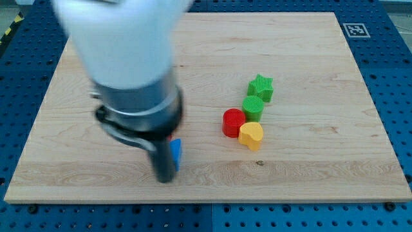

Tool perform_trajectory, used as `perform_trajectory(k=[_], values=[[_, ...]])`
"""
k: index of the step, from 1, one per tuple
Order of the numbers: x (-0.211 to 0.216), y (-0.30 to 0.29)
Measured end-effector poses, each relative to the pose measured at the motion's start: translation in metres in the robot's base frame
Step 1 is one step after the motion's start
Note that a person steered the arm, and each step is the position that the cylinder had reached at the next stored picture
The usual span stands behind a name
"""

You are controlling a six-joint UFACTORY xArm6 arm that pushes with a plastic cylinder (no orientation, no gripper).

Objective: Place the triangle to parallel left of the hexagon

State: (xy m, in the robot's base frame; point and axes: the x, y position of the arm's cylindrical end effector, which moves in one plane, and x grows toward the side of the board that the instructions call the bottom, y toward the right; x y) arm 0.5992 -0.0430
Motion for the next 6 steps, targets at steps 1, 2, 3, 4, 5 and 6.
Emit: perform_trajectory(k=[1,2,3,4,5,6], values=[[0.014,0.063],[0.011,0.100],[0.002,0.096],[-0.002,0.066],[-0.009,0.021],[-0.020,-0.024]])
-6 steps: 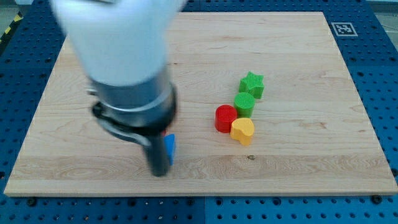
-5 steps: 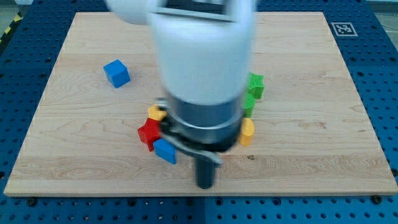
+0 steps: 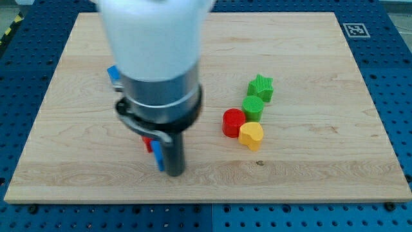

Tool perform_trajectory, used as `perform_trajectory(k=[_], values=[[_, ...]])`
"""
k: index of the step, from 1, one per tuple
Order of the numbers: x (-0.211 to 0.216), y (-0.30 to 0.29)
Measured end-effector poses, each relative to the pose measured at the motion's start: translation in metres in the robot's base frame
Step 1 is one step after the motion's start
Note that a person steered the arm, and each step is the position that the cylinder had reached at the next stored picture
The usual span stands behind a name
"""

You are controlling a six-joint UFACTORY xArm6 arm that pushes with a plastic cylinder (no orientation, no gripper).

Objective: Place the triangle to parallel left of the hexagon

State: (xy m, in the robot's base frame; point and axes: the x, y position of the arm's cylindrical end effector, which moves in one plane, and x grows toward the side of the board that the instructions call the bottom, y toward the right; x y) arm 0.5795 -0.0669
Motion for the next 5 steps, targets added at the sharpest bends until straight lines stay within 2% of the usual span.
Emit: perform_trajectory(k=[2,3,4,5], values=[[-0.008,-0.081],[-0.030,-0.089],[-0.076,-0.090],[-0.079,-0.096]])
